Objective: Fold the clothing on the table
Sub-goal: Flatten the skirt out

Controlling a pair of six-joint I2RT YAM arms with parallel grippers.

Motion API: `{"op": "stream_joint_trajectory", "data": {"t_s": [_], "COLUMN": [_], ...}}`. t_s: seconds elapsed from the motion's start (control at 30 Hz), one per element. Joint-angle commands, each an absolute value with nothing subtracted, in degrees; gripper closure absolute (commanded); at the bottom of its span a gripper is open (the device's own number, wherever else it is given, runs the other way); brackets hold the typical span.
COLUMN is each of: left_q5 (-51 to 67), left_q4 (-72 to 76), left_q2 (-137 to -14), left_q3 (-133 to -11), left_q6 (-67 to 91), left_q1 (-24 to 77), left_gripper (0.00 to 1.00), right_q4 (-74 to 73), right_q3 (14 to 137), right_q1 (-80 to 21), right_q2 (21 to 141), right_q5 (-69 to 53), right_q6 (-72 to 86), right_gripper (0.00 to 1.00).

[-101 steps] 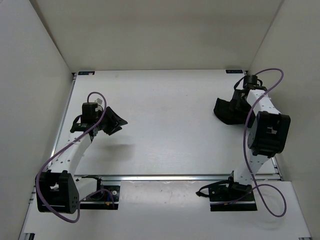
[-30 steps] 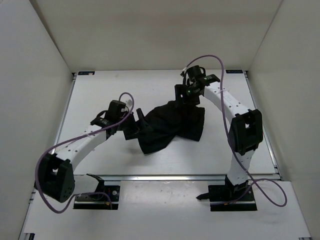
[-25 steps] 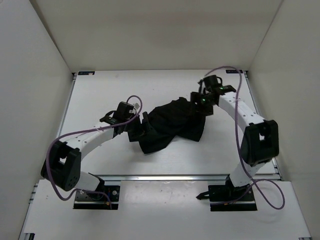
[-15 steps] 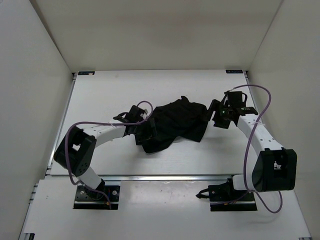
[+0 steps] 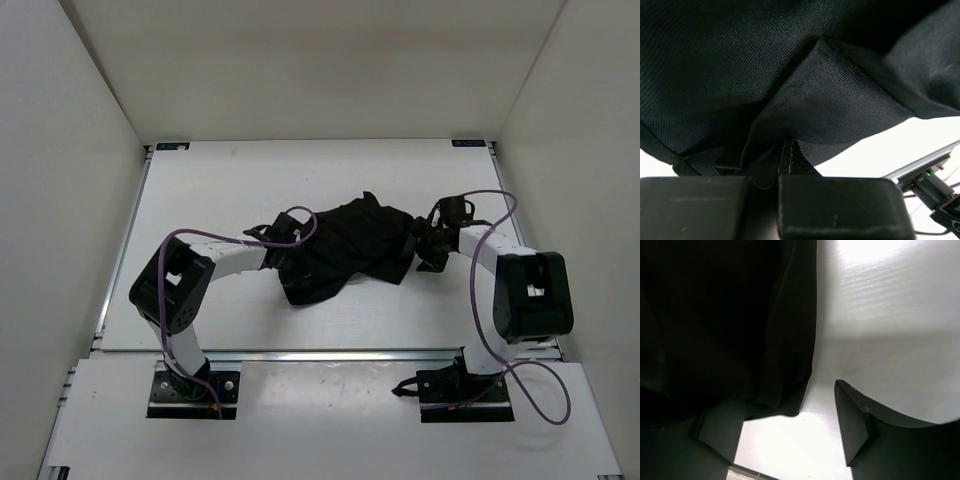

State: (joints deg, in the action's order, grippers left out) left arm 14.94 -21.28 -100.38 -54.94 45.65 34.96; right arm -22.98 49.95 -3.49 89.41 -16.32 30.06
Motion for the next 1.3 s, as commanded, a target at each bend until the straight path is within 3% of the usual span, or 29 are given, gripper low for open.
{"op": "stream_joint_trajectory", "data": {"t_s": [0.0,0.03,0.07,0.13,0.17,0.5,0.6,0.7,0.73,0.77,0.8,0.87,0.9,1.13,1.27], "left_q5": [11.2,11.1,10.7,10.9,10.1,8.2,8.9,14.2,14.1,12.6,11.7,12.9,12.9,5.8,3.3], "left_q4": [-23.1,-23.0,-23.2,-24.3,-25.0,-34.4,-35.2,-38.4,-38.8,-38.6,-36.7,-32.4,-31.1,-30.8,-30.4], "left_q2": [-99.8,-99.7,-99.8,-99.1,-98.6,-84.1,-78.4,-79.0,-79.6,-80.3,-80.6,-81.8,-83.1,-89.8,-93.1], "left_q3": [-56.8,-55.8,-55.9,-55.1,-55.1,-60.6,-64.1,-66.5,-66.2,-64.8,-62.5,-58.0,-55.7,-57.2,-57.9], "left_q6": [43.5,43.2,43.2,42.0,41.0,34.4,34.5,33.5,33.8,34.4,35.5,38.2,39.3,40.1,41.0], "left_q1": [34.9,34.8,34.3,33.2,32.3,15.4,13.8,16.2,17.6,21.0,24.1,27.0,28.3,30.7,30.6], "left_gripper": [1.0,1.0,1.0,1.0,1.0,1.0,1.0,0.99,0.89,0.64,0.59,0.56,0.49,0.32,0.3], "right_q4": [-18.9,-18.6,-19.2,-20.6,-22.0,-37.2,-41.6,-41.8,-41.4,-40.9,-40.8,-40.0,-39.7,-37.2,-35.9], "right_q3": [54.3,55.4,56.0,58.8,59.4,67.5,68.7,66.6,66.2,65.4,65.0,64.8,64.9,62.8,61.4], "right_q1": [-4.7,-4.7,-4.7,-4.7,-4.7,-7.4,-10.4,-9.2,-9.1,-9.6,-10.5,-11.4,-12.3,-12.3,-12.2], "right_q2": [93.8,95.1,96.4,97.7,97.7,80.2,74.5,72.3,72.4,72.2,72.6,73.2,73.6,73.7,73.7], "right_q5": [-16.2,-17.7,-19.0,-20.0,-20.0,-22.0,-17.8,-22.0,-22.3,-21.9,-21.8,-21.3,-21.6,-23.2,-24.1], "right_q6": [30.5,30.7,30.1,28.8,27.2,16.5,15.9,17.0,17.5,17.8,17.9,18.9,19.3,20.4,20.6], "right_gripper": [0.37,0.42,0.68,0.98,1.0,1.0,1.0,1.0,1.0,1.0,1.0,1.0,1.0,1.0,1.0]}}
